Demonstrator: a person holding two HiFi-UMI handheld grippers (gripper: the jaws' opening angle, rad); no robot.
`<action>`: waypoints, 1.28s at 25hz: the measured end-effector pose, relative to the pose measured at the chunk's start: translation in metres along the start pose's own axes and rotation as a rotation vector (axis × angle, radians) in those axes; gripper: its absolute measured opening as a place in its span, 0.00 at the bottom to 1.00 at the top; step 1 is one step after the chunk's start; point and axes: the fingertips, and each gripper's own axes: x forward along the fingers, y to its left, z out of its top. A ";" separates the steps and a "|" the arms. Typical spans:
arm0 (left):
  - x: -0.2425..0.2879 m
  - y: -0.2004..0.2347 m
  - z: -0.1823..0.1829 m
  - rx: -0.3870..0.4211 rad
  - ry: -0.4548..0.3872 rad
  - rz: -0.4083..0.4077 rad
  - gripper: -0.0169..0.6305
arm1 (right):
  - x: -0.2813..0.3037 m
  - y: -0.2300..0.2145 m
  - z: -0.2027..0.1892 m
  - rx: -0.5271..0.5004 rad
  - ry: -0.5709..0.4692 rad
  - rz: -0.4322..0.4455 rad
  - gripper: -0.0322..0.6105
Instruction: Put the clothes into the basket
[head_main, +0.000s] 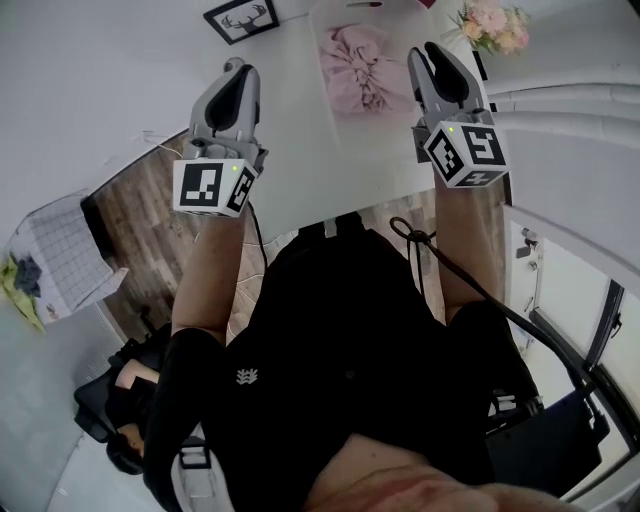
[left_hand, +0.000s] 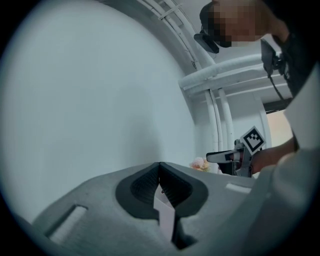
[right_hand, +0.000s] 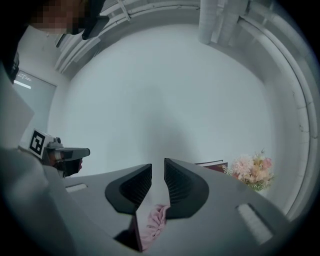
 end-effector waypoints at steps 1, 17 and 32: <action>-0.004 -0.001 0.003 -0.002 -0.003 0.001 0.03 | -0.005 0.004 0.003 -0.003 -0.006 0.009 0.18; -0.011 -0.005 -0.008 0.000 -0.002 0.013 0.03 | -0.015 0.002 -0.010 -0.003 -0.030 0.040 0.15; -0.032 -0.002 -0.009 0.011 -0.003 0.061 0.03 | -0.042 -0.007 -0.027 -0.043 0.017 0.022 0.04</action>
